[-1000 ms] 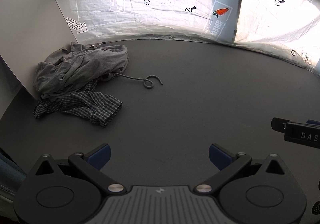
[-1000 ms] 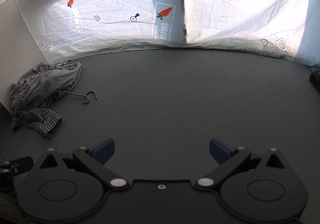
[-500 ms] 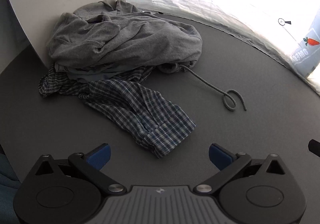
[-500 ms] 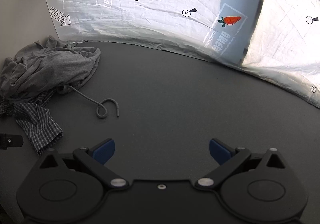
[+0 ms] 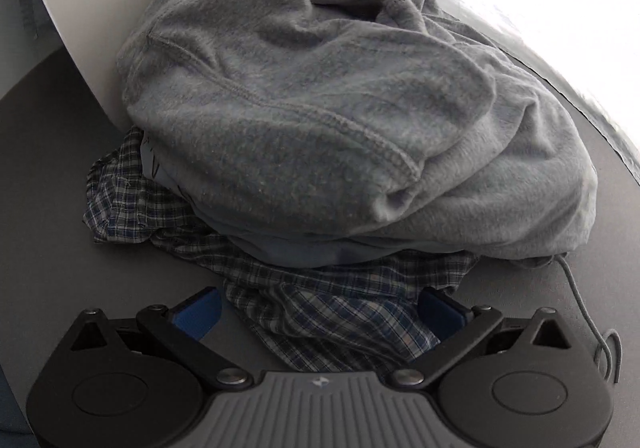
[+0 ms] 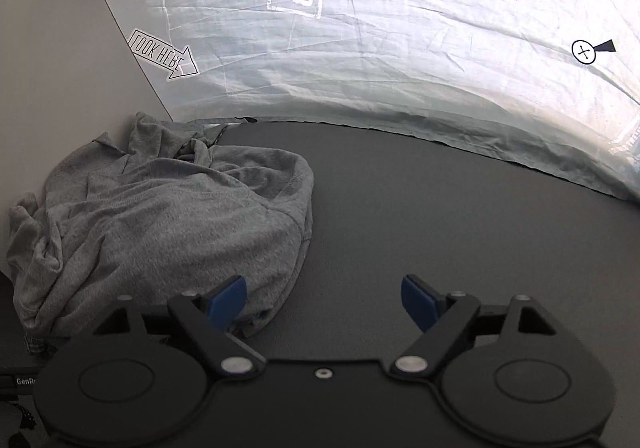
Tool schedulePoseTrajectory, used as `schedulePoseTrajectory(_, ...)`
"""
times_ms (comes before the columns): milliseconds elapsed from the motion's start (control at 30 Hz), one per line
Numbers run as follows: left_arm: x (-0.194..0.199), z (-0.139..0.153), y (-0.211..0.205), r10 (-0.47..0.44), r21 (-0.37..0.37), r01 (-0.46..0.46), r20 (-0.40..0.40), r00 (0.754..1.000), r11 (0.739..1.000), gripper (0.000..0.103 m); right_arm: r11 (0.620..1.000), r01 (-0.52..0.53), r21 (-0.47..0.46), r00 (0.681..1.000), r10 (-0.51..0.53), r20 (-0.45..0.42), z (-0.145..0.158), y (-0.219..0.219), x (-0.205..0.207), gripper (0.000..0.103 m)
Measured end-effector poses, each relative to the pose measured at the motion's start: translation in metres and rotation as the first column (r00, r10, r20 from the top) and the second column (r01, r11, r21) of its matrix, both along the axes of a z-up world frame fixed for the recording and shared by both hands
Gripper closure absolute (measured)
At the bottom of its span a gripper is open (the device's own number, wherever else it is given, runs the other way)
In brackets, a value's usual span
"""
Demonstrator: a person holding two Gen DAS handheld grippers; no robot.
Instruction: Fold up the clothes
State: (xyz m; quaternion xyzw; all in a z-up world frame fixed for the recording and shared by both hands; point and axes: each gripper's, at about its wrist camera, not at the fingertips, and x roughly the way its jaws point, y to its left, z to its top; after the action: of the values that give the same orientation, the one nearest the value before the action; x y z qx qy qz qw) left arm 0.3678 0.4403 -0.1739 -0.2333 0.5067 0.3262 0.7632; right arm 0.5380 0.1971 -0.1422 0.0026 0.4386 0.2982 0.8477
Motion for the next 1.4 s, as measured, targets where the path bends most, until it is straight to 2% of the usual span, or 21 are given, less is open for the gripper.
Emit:
schedulePoseTrajectory(100, 0.003, -0.013, 0.012, 0.021, -0.031, -0.022, -0.027, 0.999, 0.999, 0.0, 0.997, 0.001, 0.073, 0.999, 0.002, -0.05, -0.004, 0.022, 0.01, 0.035)
schedulePoseTrajectory(233, 0.0, -0.026, 0.023, 0.06, -0.09, -0.061, -0.017, 0.998, 0.994, 0.0, 0.993, -0.058, 0.103, 0.996, 0.065, -0.065, -0.005, 0.056, 0.018, 0.044)
schedulePoseTrajectory(333, 0.003, -0.026, 0.022, 0.056, -0.074, -0.058, -0.024, 0.998, 0.996, 0.0, 0.988, -0.089, 0.123, 0.992, 0.099, -0.077, -0.005, 0.072, 0.017, 0.048)
schedulePoseTrajectory(433, 0.008, -0.028, 0.016, 0.038, -0.039, -0.039, -0.049, 0.998, 0.998, 0.0, 0.984, -0.1, 0.148, 0.99, 0.114, -0.088, -0.002, 0.082, 0.013, 0.044)
schedulePoseTrajectory(500, 0.008, -0.027, 0.015, 0.038, -0.037, -0.04, -0.047, 0.998, 0.999, 0.0, 0.984, -0.107, 0.143, 0.989, 0.119, -0.082, 0.0, 0.089, 0.007, 0.029)
schedulePoseTrajectory(600, 0.008, -0.027, 0.015, 0.038, -0.042, -0.04, -0.051, 0.998, 0.998, 0.0, 0.979, -0.167, 0.122, 0.984, 0.173, -0.045, 0.001, 0.102, -0.004, 0.029)
schedulePoseTrajectory(633, 0.008, -0.027, 0.015, 0.038, -0.046, -0.041, -0.055, 0.998, 0.998, 0.0, 0.972, -0.203, 0.116, 0.978, 0.208, -0.027, 0.0, 0.107, -0.009, 0.032)
schedulePoseTrajectory(667, 0.009, -0.027, 0.016, 0.037, -0.05, -0.04, -0.058, 0.998, 0.998, 0.0, 0.972, -0.221, 0.079, 0.975, 0.22, 0.019, 0.001, 0.111, -0.016, 0.045)
schedulePoseTrajectory(733, 0.009, -0.027, 0.015, 0.037, -0.055, -0.04, -0.062, 0.997, 0.998, 0.0, 0.971, -0.238, -0.015, 0.963, 0.238, 0.124, 0.002, 0.119, -0.031, 0.061)
schedulePoseTrajectory(767, 0.009, -0.026, 0.015, 0.037, -0.056, -0.04, -0.064, 0.997, 0.998, 0.0, 0.968, -0.243, -0.062, 0.952, 0.25, 0.176, 0.003, 0.123, -0.039, 0.087)
schedulePoseTrajectory(800, 0.009, -0.026, 0.015, 0.036, -0.056, -0.04, -0.065, 0.997, 0.998, 0.0, 0.962, -0.254, -0.1, 0.937, 0.271, 0.219, 0.003, 0.123, -0.044, 0.092)
schedulePoseTrajectory(900, 0.001, -0.023, 0.014, 0.075, -0.11, -0.083, -0.072, 0.995, 0.991, 0.0, 0.957, -0.267, -0.11, 0.917, 0.288, 0.275, 0.006, 0.107, -0.05, 0.099)
schedulePoseTrajectory(967, -0.011, -0.015, 0.012, 0.129, -0.17, -0.131, -0.025, 0.991, 0.977, 0.001, 0.96, -0.259, -0.107, 0.907, 0.279, 0.314, 0.013, 0.09, -0.051, 0.1)
schedulePoseTrajectory(1033, -0.024, -0.004, 0.004, 0.131, -0.188, -0.126, 0.018, 0.991, 0.974, 0.001, 0.963, -0.239, -0.121, 0.893, 0.267, 0.362, 0.022, 0.077, -0.062, 0.101)
schedulePoseTrajectory(1167, -0.044, 0.022, -0.025, 0.08, -0.072, -0.079, 0.005, 0.997, 0.994, 0.001, 0.974, -0.171, -0.146, 0.875, 0.218, 0.432, 0.035, 0.037, -0.093, 0.103)
schedulePoseTrajectory(1233, -0.054, 0.032, -0.039, 0.065, -0.039, -0.064, 0.01, 0.998, 0.997, 0.001, 0.976, -0.054, -0.212, 0.832, 0.162, 0.531, 0.041, 0.008, -0.115, 0.103)
schedulePoseTrajectory(1300, -0.06, 0.052, -0.041, 0.047, -0.031, -0.046, 0.042, 0.998, 0.998, 0.001, 0.962, 0.063, -0.266, 0.82, 0.102, 0.564, 0.048, -0.04, -0.121, 0.103)
schedulePoseTrajectory(1367, -0.062, 0.068, -0.056, 0.016, -0.007, -0.016, 0.065, 0.998, 1.0, 0.0, 0.954, 0.153, -0.259, 0.853, 0.005, 0.521, 0.049, -0.092, -0.106, 0.103)
schedulePoseTrajectory(1400, -0.07, 0.067, -0.063, 0.0, 0.015, -0.001, 0.069, 0.998, 1.0, 0.0, 0.945, 0.199, -0.258, 0.863, -0.044, 0.503, 0.049, -0.121, -0.103, 0.103)
